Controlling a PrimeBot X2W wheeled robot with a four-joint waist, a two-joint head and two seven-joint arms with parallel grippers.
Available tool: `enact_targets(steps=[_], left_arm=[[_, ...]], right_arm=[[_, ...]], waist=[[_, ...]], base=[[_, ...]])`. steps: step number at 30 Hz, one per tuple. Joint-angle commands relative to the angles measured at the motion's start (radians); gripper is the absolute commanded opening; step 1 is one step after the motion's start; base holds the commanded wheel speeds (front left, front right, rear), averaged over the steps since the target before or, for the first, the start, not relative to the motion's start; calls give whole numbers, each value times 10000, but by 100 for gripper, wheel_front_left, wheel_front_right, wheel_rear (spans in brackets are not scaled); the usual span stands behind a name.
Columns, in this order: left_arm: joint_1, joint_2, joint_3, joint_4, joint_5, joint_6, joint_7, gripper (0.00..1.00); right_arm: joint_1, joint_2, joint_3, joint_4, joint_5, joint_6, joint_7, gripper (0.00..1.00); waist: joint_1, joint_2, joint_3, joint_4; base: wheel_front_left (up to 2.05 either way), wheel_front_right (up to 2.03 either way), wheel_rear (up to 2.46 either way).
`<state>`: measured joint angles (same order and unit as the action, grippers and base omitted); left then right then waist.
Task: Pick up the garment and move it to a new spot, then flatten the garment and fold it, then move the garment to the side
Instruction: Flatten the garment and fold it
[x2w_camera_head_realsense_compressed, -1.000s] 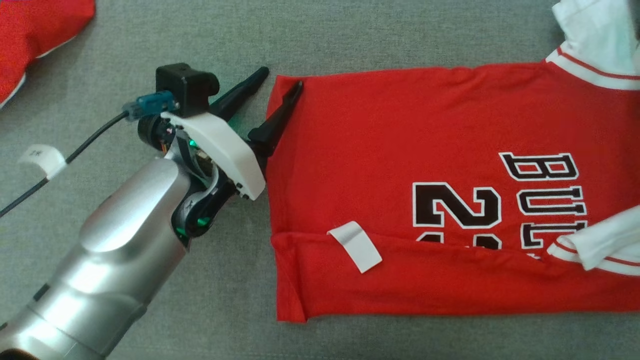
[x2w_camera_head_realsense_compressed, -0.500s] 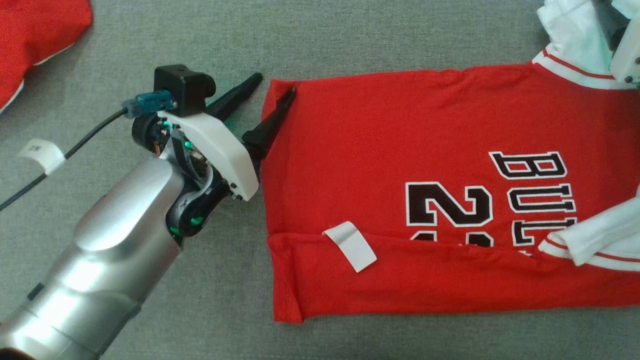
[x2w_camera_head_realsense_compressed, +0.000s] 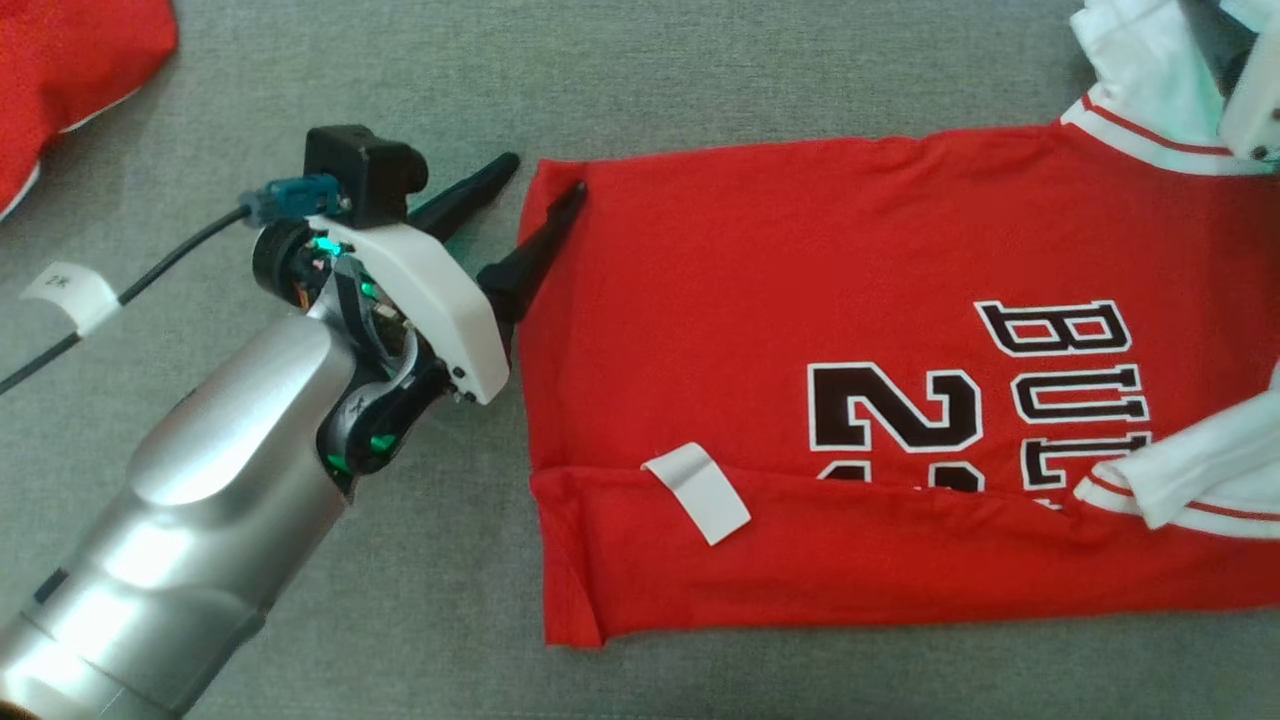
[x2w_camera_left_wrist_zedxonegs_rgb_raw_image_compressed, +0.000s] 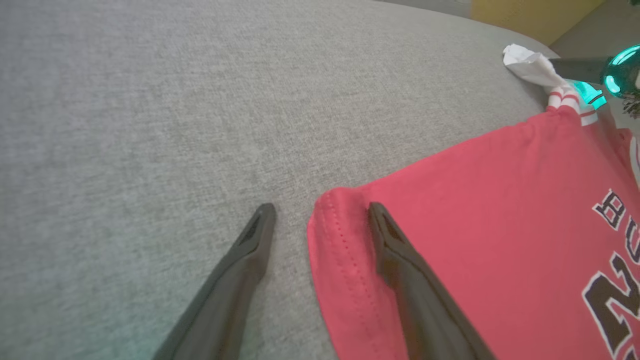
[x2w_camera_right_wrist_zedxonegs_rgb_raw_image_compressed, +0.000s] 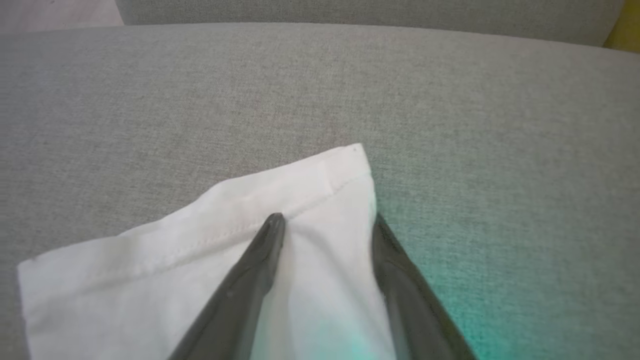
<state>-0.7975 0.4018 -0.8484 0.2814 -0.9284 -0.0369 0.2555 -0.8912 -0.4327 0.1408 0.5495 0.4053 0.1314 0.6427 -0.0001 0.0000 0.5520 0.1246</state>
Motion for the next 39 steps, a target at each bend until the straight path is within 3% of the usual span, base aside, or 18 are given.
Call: enact_targets(steps=[1,2,8,18,29,39], left_arm=[[95,179,-49,119,-60,-72,199,45],[33,144,-81,184,49,-81,100,0],[151,-68,-54,302,-281,-465,-223,0],[838,561,698,-311,-709,-451,-1231,0],[2372,1358,968,-2545,-823,124,-1923,0],[4405,1726,1077,-3588,-1063,862,-2847,0]], right_arm=[[202,96,218,-110,85,-7,80,0],[207,145,243,-91,129,-7,72,0],[129,204,110,-130,348,-7,-455,0],[455,-18,-249,-684,787,-7,-1497,0],[3093,-619,-576,-3071,1482,-7,-1559,0],[5570,-238,-802,-4549,1399,-7,-1433,0]], waist=[[1,0,-19,-61],[1,0,-43,-83],[1,0,-343,-256],[1,0,-1087,-521],[1,0,-1856,-984],[1,0,-2385,-1307]], base=[[0,0,0],[0,0,0],[0,0,0],[0,0,0],[0,0,0],[0,0,0]])
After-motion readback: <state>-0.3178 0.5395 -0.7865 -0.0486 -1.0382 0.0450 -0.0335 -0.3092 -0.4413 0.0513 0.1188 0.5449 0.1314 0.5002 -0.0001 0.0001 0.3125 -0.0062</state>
